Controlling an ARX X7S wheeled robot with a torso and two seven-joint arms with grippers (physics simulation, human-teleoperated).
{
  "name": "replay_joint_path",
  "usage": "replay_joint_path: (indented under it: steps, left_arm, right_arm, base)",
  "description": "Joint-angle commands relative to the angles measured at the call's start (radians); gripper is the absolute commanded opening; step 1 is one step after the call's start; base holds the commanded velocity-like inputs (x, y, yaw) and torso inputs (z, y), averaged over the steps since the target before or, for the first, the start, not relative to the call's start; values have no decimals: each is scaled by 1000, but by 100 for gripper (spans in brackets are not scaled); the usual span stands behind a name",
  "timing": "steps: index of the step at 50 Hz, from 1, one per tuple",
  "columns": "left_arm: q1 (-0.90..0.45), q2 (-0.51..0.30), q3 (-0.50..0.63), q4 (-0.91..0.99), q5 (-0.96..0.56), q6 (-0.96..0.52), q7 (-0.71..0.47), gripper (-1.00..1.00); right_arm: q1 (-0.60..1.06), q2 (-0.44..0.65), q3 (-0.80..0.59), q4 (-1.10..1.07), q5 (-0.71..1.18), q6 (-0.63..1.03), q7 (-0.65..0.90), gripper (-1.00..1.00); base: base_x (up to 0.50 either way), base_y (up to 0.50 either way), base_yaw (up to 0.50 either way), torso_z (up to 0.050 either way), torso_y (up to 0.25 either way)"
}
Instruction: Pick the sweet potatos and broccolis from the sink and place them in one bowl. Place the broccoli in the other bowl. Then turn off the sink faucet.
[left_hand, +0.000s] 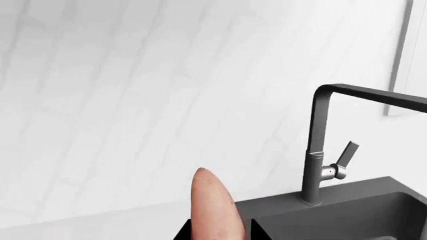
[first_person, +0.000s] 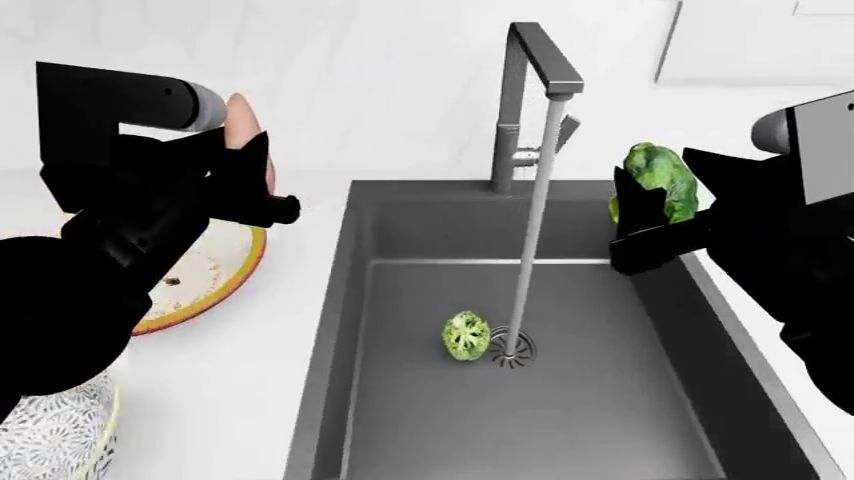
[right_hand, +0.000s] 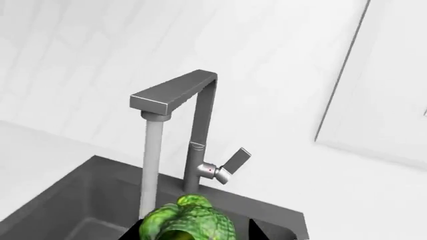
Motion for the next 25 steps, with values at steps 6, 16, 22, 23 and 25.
replay_joint_path:
  steps: [6, 16, 22, 23, 25]
  left_arm:
    - [-18, 0, -7, -2, -17, 15, 5, -100]
    - [-38, -30, -34, 1, -42, 12, 1, -100]
    - [-70, -31, -34, 1, -63, -8, -10, -100]
    - [-70, -31, -33, 1, -62, -8, -10, -100]
    - [-63, -36, -33, 8, -64, -8, -10, -100]
  right_arm:
    - [-8, -4, 13, -9, 5, -17, 2, -100]
    - [-14, 0, 15, -3, 11, -33, 5, -100]
    - [7, 2, 12, 4, 18, -29, 11, -100]
    - [6, 2, 11, 4, 19, -31, 11, -100]
    - [0, 2, 11, 5, 18, -36, 12, -100]
  base:
    - [1, 457, 0, 0, 0]
    - [1, 454, 0, 0, 0]
    - [0, 458, 0, 0, 0]
    - [0, 457, 0, 0, 0]
    - [0, 455, 0, 0, 0]
